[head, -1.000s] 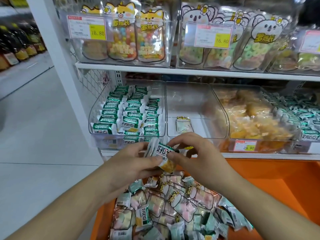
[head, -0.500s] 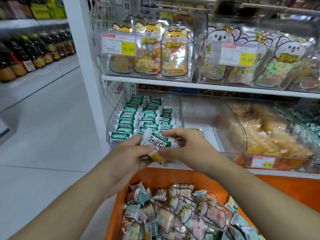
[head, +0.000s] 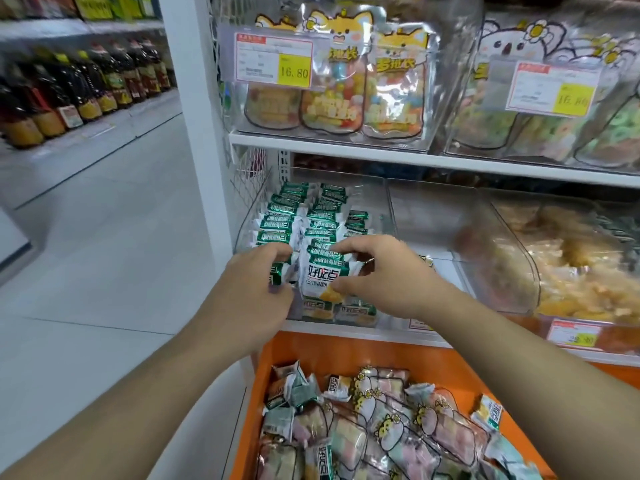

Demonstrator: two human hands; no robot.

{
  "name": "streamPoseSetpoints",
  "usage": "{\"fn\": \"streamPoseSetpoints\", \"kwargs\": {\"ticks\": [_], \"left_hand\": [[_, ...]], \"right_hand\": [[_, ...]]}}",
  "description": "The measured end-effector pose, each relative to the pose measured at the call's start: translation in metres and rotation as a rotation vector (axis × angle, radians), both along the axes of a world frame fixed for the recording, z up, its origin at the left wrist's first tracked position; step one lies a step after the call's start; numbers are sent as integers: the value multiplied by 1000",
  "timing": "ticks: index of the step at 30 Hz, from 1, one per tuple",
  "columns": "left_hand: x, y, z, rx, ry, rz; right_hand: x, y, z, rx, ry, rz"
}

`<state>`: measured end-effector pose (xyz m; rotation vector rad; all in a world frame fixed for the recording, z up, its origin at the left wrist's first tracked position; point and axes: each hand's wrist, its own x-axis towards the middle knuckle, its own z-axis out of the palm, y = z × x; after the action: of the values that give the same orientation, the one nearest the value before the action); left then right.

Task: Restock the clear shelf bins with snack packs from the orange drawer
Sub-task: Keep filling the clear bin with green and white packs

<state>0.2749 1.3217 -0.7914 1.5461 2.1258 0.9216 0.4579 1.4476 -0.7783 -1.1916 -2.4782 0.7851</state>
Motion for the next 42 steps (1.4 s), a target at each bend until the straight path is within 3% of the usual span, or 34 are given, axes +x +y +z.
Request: {"fn": "streamPoseSetpoints", "kwargs": {"ticks": [18,28,42], "left_hand": [[1,-6,-4,6,112,-35],[-1,-3,-14,-60,442,-136],[3,1,-21,-128,594,-183]], "right_hand": [[-11,5,-28,321,-87,96],[-15,-2,-30,324,-133,133],[10,-18,-46,577,-304,203]]}}
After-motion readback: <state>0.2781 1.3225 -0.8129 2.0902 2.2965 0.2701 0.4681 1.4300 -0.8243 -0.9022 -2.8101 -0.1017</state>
